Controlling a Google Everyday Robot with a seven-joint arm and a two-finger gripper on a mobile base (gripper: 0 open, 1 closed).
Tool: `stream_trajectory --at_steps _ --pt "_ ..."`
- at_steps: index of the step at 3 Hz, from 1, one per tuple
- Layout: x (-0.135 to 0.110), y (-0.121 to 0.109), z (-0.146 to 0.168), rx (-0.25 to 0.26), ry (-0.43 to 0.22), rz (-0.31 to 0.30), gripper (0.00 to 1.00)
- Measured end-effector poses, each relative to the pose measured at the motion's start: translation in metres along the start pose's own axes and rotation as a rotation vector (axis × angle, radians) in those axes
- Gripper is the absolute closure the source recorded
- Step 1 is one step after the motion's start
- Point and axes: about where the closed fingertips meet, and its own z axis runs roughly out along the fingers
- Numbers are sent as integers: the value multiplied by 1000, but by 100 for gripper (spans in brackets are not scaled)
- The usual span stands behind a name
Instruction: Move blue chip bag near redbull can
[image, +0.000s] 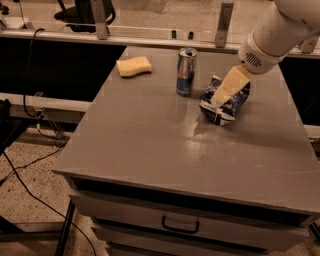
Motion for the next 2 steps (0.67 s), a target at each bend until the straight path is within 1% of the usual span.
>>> stream_trajectory --at_steps 1,2 --pt "0 -2 0 -30 -1 -15 0" --pt "28 -18 10 -112 24 -8 0"
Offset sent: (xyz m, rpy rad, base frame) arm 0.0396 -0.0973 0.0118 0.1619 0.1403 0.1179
